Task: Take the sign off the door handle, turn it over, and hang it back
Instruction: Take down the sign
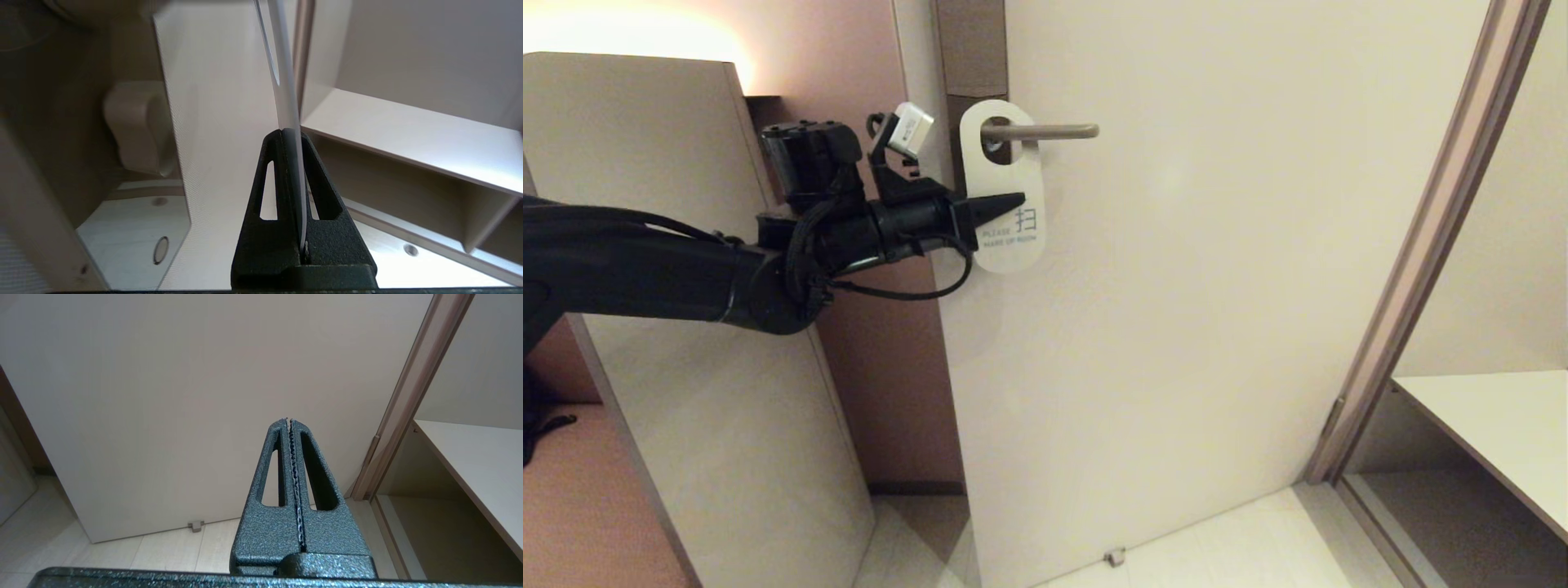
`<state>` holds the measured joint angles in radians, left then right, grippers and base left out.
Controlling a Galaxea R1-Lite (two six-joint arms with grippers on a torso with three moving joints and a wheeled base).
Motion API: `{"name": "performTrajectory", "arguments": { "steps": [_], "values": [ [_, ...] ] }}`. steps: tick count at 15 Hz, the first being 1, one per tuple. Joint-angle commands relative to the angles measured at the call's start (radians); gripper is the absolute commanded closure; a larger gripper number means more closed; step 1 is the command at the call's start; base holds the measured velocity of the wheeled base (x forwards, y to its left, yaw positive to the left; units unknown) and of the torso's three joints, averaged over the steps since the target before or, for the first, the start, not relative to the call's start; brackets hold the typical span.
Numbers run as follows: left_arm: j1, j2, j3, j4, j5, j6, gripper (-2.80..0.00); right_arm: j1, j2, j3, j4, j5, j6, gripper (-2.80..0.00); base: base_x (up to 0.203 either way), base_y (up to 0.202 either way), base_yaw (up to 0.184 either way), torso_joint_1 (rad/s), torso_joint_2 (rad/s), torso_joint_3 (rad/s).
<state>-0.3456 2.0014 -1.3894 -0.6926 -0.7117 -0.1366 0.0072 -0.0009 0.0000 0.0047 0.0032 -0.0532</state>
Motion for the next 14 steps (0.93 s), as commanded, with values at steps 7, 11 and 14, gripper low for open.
{"name": "performTrajectory", "arguments": {
  "steps": [7,11,14],
  "values": [
    [-0.036,-0.047,0.0,0.062,0.106,0.046,0.0,0.0,0.001,0.0,0.0,0.0,0.0,0.0,0.0,0.0,0.0,0.0,0.0,0.0],
    [-0.039,-0.053,0.0,0.08,0.17,0.058,0.0,0.0,0.001,0.0,0.0,0.0,0.0,0.0,0.0,0.0,0.0,0.0,0.0,0.0],
    [-0.059,-0.05,0.0,0.082,0.261,0.086,0.0,0.0,0.001,0.0,0.0,0.0,0.0,0.0,0.0,0.0,0.0,0.0,0.0,0.0]
  ]
}}
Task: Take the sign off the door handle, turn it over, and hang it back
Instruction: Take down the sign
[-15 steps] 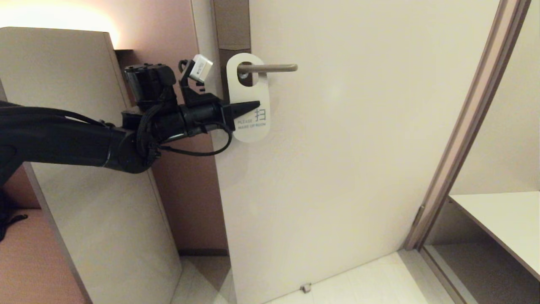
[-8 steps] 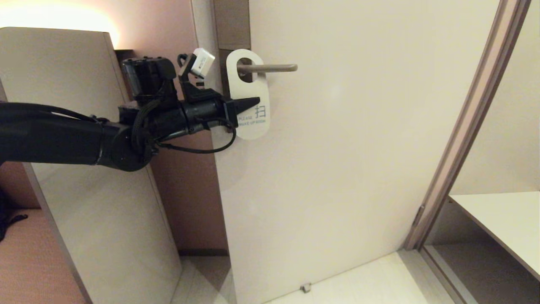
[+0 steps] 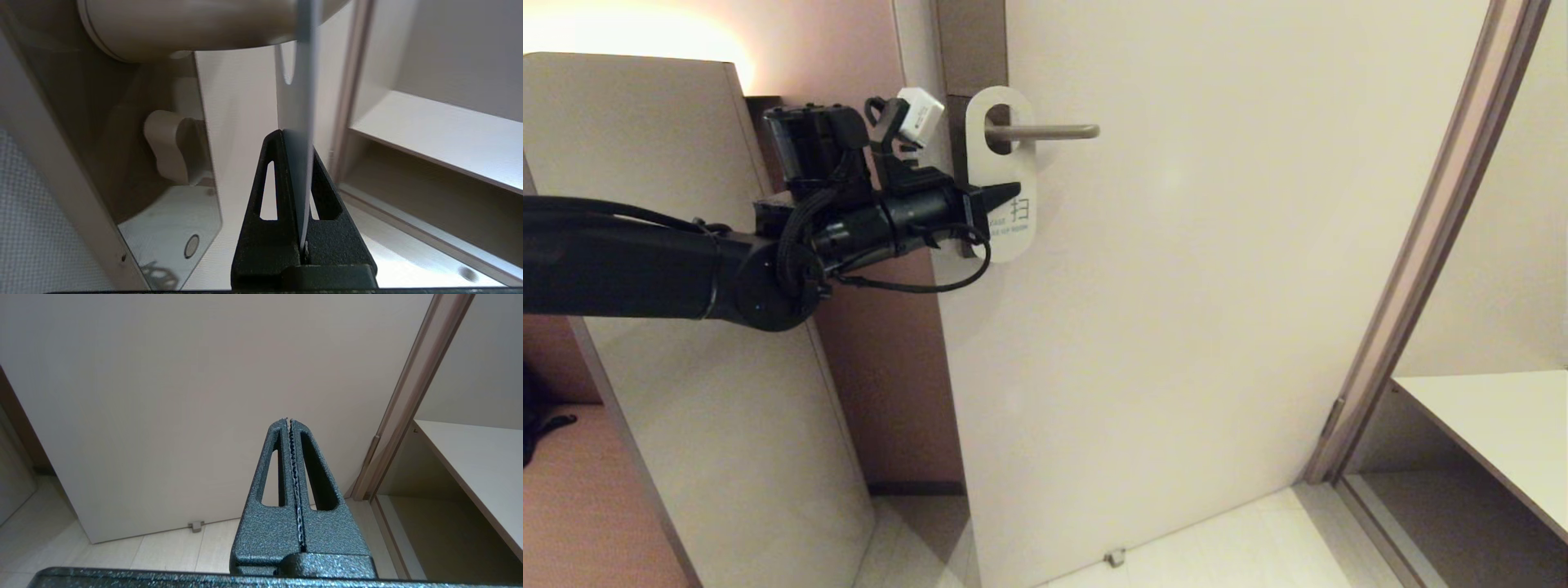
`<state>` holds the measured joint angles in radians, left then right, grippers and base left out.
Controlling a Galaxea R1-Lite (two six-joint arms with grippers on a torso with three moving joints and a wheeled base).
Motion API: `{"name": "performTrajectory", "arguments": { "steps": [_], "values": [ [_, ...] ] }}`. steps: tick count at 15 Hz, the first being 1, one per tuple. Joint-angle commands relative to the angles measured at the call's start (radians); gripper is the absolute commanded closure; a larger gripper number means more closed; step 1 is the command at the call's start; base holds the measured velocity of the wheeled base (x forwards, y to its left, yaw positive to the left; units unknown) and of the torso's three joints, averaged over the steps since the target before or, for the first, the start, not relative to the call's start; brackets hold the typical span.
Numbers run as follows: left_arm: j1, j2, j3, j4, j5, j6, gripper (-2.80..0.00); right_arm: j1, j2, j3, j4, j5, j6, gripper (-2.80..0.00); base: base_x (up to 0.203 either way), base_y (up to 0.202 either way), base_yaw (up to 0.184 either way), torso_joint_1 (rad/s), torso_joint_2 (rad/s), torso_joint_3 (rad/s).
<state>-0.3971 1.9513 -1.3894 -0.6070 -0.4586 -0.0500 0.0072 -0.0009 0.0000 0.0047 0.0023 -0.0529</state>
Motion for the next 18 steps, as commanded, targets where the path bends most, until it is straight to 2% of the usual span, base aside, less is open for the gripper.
{"name": "performTrajectory", "arguments": {
  "steps": [1,4,9,13,18],
  "values": [
    [-0.018,0.0,0.0,-0.004,0.039,0.0,0.0,0.0,0.001,0.0,0.0,0.001,-0.001,0.0,0.0,0.0,0.0,0.0,0.0,0.0],
    [-0.052,0.0,0.0,0.015,0.136,0.004,0.0,0.0,0.001,0.0,0.0,0.001,-0.001,0.0,0.0,0.0,0.0,0.0,0.0,0.0],
    [-0.081,0.006,-0.003,0.018,0.213,0.029,0.0,0.0,0.001,0.0,0.0,0.001,-0.001,0.0,0.0,0.0,0.0,0.0,0.0,0.0],
    [-0.087,0.026,-0.008,0.032,0.302,0.049,0.0,0.0,0.001,0.0,0.0,0.001,-0.001,0.0,0.0,0.0,0.0,0.0,0.0,0.0],
    [-0.1,0.062,-0.056,0.034,0.344,0.052,0.0,0.0,0.001,0.0,0.0,0.001,-0.001,0.0,0.0,0.0,0.0,0.0,0.0,0.0]
  ]
}}
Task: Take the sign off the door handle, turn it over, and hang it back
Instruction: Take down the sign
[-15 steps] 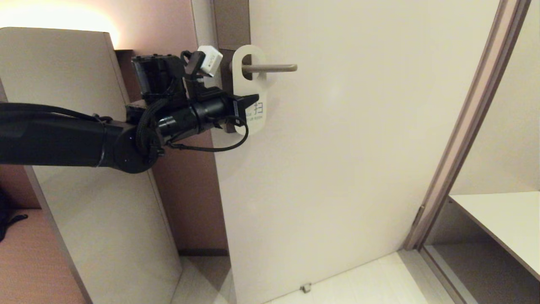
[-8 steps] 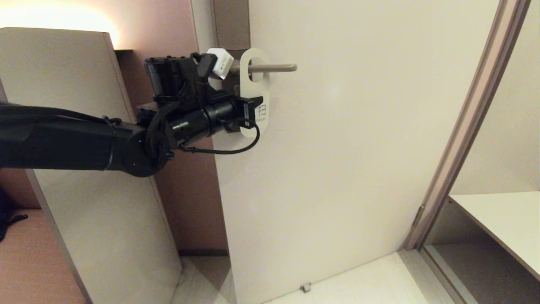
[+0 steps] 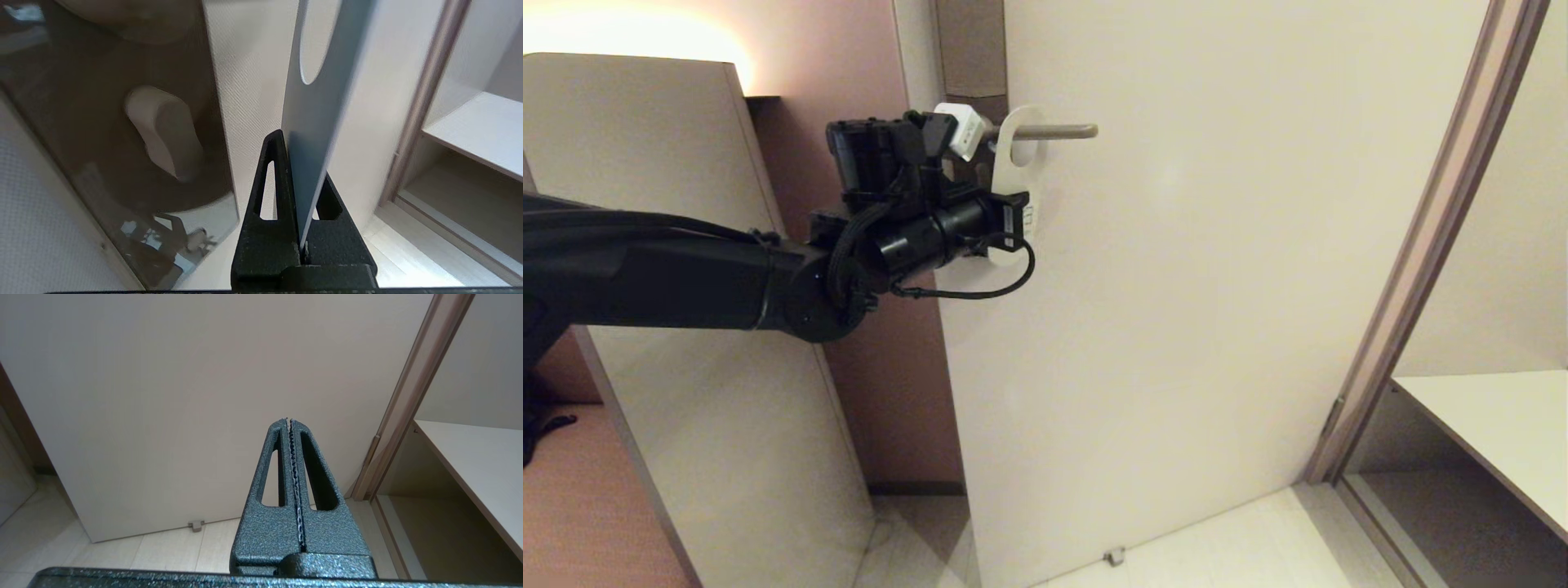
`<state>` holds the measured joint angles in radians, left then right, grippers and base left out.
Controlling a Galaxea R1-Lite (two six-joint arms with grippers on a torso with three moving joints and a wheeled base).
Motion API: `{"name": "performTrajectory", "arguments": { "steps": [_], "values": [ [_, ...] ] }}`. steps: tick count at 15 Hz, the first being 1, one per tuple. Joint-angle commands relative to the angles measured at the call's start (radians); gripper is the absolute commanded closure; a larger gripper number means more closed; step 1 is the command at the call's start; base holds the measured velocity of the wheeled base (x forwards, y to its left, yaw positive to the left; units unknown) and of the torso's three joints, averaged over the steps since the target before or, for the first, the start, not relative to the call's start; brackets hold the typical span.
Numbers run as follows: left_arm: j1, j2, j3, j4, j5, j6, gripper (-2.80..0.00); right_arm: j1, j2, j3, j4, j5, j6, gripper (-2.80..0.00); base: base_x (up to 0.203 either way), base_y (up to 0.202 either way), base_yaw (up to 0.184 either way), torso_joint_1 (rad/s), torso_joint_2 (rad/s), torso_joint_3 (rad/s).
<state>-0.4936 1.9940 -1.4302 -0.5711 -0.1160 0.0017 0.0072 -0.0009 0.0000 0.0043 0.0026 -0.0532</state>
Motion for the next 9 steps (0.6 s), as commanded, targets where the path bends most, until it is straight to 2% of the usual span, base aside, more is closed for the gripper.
{"name": "performTrajectory", "arguments": {
  "steps": [1,9],
  "values": [
    [-0.008,0.03,-0.039,0.001,0.009,0.0,0.0,0.0,0.001,0.0,0.0,0.0,0.0,0.0,0.0,0.0,0.0,0.0,0.0,0.0],
    [-0.025,0.099,-0.16,0.056,0.015,0.0,0.0,0.0,0.001,0.0,0.0,0.0,0.0,0.0,0.0,0.0,0.0,0.0,0.0,0.0]
  ]
}}
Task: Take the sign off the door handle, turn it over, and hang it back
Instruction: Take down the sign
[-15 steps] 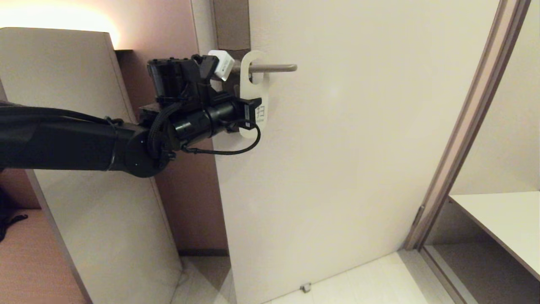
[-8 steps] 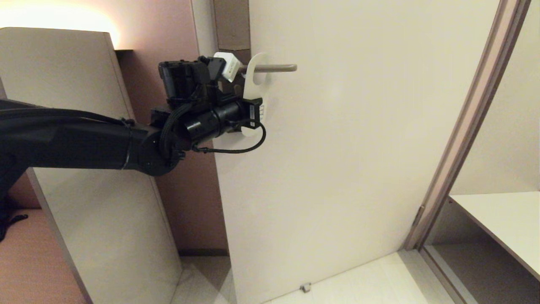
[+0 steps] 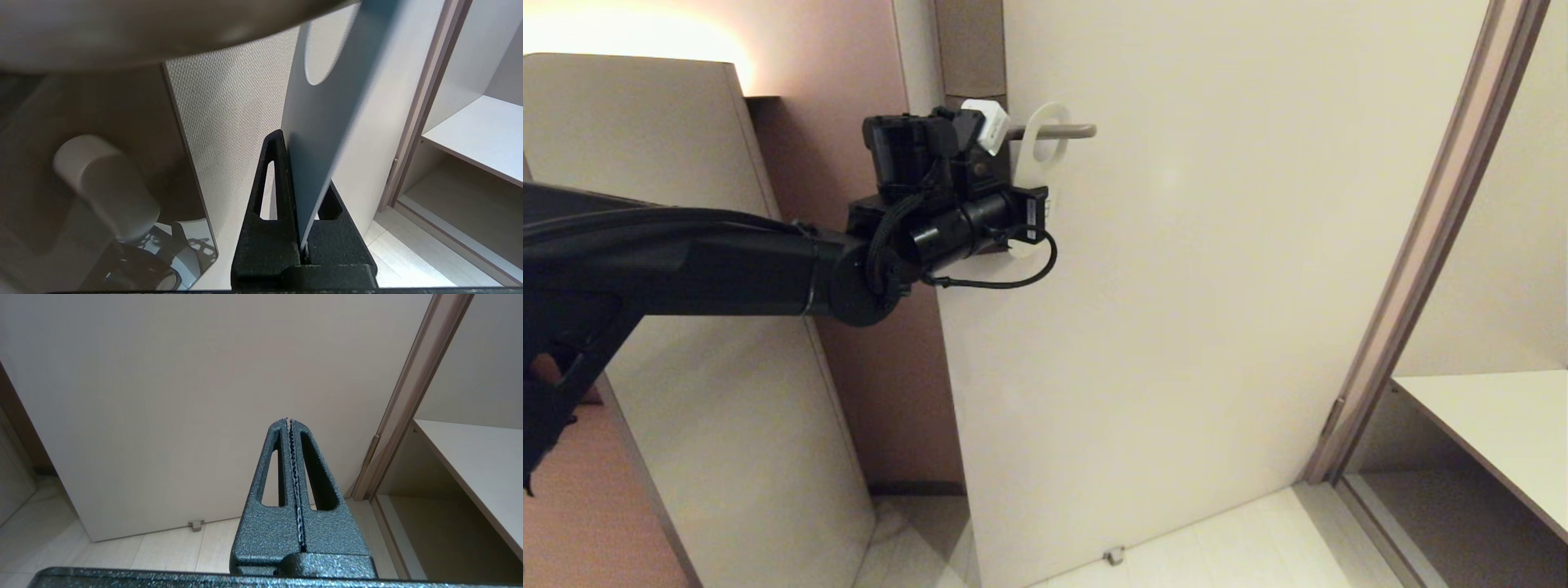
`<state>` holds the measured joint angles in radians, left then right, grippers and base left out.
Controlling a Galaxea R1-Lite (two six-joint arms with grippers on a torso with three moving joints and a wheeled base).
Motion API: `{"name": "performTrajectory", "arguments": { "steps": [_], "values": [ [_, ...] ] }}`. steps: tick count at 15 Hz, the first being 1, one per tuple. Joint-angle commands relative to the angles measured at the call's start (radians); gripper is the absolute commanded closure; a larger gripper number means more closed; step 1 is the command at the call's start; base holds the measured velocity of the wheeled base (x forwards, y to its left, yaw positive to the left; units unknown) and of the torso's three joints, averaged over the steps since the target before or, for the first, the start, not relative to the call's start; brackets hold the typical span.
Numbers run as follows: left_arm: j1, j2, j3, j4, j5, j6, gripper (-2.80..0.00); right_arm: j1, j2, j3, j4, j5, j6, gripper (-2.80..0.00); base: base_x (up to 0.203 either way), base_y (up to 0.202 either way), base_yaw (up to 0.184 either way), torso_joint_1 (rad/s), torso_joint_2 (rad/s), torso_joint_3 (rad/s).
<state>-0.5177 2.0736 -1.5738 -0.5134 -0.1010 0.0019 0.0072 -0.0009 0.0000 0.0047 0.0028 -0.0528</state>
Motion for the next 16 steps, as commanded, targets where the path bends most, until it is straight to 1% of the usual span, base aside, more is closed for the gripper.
{"name": "performTrajectory", "arguments": {
  "steps": [1,9,16],
  "values": [
    [-0.001,0.027,-0.029,0.007,0.0,0.0,0.0,0.0,0.001,0.0,0.0,0.0,-0.001,0.0,0.0,0.0,0.0,0.0,0.0,0.0],
    [-0.008,0.08,-0.139,0.062,-0.001,0.003,0.0,0.0,0.001,0.0,0.0,0.0,-0.001,0.0,0.0,0.0,0.0,0.0,0.0,0.0],
    [-0.037,0.109,-0.167,0.069,0.002,0.003,0.0,0.0,0.001,0.0,0.0,0.0,-0.001,0.0,0.0,0.0,0.0,0.0,0.0,0.0]
  ]
}}
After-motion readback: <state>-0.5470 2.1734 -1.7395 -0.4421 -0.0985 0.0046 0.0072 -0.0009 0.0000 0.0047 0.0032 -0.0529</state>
